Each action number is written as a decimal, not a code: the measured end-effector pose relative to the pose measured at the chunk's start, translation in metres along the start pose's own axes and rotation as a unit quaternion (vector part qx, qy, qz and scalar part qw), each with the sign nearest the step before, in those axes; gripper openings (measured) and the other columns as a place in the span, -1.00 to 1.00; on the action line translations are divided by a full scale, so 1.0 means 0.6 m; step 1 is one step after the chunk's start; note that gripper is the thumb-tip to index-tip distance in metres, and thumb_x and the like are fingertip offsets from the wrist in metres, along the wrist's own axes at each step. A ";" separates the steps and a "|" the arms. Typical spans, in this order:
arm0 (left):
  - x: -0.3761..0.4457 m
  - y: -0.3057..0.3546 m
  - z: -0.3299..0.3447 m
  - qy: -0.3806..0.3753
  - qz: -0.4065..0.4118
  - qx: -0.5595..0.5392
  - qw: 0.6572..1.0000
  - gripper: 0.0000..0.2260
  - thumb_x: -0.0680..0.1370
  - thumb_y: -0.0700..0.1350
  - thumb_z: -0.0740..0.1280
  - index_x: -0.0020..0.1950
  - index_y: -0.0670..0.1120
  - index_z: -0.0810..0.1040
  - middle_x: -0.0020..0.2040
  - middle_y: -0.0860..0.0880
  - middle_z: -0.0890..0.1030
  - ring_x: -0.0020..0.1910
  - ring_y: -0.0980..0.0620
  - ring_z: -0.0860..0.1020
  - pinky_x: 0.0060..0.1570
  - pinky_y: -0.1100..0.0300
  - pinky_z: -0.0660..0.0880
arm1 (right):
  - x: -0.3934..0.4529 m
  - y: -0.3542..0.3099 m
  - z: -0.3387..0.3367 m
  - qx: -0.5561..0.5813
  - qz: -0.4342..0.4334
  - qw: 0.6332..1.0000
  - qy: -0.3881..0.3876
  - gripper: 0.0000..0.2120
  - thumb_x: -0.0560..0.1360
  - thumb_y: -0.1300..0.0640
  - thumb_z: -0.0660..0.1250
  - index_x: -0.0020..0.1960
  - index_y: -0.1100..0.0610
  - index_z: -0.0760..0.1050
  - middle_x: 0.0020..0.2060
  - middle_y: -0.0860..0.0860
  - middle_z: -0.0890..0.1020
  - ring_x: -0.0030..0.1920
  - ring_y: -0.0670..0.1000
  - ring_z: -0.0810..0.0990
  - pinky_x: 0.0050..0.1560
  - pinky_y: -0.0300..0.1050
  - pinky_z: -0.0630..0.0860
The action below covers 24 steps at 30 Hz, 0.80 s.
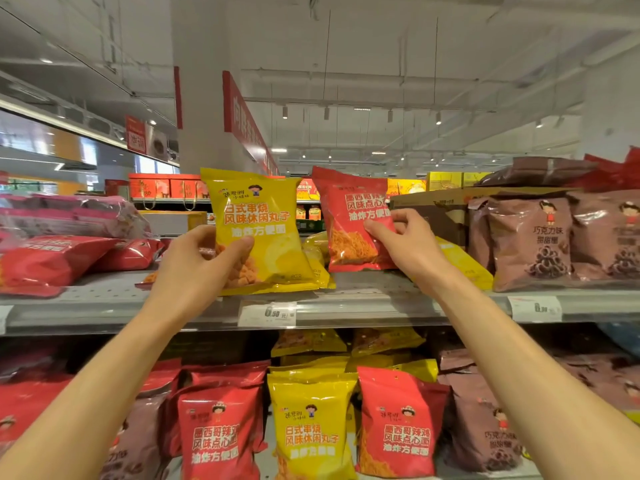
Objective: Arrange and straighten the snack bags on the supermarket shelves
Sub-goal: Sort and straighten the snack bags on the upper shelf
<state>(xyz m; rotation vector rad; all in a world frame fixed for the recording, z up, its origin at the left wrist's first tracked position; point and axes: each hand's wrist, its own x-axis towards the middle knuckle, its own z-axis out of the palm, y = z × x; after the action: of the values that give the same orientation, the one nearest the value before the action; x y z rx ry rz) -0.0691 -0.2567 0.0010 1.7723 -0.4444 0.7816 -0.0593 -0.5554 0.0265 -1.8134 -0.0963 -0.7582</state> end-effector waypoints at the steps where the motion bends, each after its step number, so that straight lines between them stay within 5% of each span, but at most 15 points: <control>1: 0.000 0.003 0.002 0.002 -0.001 -0.004 1.000 -0.71 0.55 0.07 0.45 0.18 -0.07 0.65 -0.13 0.01 0.72 -0.28 0.22 0.68 -0.38 0.44 0.51 | -0.002 -0.003 -0.006 0.004 -0.007 1.000 0.007 -0.44 0.47 -0.15 0.50 0.32 0.08 0.40 0.16 0.05 0.67 -0.01 0.00 0.73 0.08 0.09 0.67; 10: 0.028 0.041 0.098 -0.051 -0.004 0.025 0.998 -0.81 0.58 0.06 0.43 0.10 -0.01 0.65 -0.18 0.09 0.72 -0.31 0.25 0.67 -0.40 0.46 0.48 | -0.023 0.007 -0.116 -0.016 -0.047 0.996 0.068 -0.46 0.49 -0.19 0.46 0.34 0.05 0.42 0.10 -0.06 0.68 -0.05 -0.10 0.72 -0.04 -0.07 0.67; 15: 0.060 0.049 0.184 -0.082 -0.007 0.123 0.989 -0.75 0.55 0.20 0.41 -0.08 0.04 0.67 -0.22 0.10 0.72 -0.20 0.09 0.69 0.00 0.01 0.63 | -0.027 0.034 -0.177 -0.036 -0.038 0.993 0.107 -0.43 0.49 -0.21 0.45 0.36 0.06 0.42 0.16 -0.02 0.65 0.06 -0.06 0.68 0.10 0.01 0.65; 20: 0.072 0.063 0.262 -0.095 0.018 0.235 0.967 -0.56 0.52 0.27 0.36 -0.08 -0.13 0.53 -0.18 -0.06 0.67 -0.14 -0.10 0.64 -0.04 -0.05 0.60 | -0.025 0.067 -0.202 -0.063 -0.030 0.992 0.110 -0.38 0.43 -0.30 0.45 0.33 0.03 0.45 0.14 -0.03 0.66 0.06 -0.04 0.68 0.13 0.08 0.64; 24: 0.073 0.066 0.290 -0.116 0.012 0.325 0.938 -0.52 0.56 0.26 0.36 -0.32 -0.10 0.47 -0.34 -0.08 0.57 -0.22 -0.17 0.62 -0.22 0.04 0.52 | -0.031 0.083 -0.205 -0.081 -0.017 0.992 0.093 -0.30 0.36 -0.39 0.43 0.34 0.01 0.44 0.17 -0.04 0.64 0.10 -0.02 0.67 0.18 0.12 0.61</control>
<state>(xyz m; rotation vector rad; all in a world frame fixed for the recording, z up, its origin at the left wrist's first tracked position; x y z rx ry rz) -0.0132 -0.4299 0.0266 2.4992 -0.3847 0.7925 -0.1086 -0.6770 -0.0024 -1.8878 0.0572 -0.9789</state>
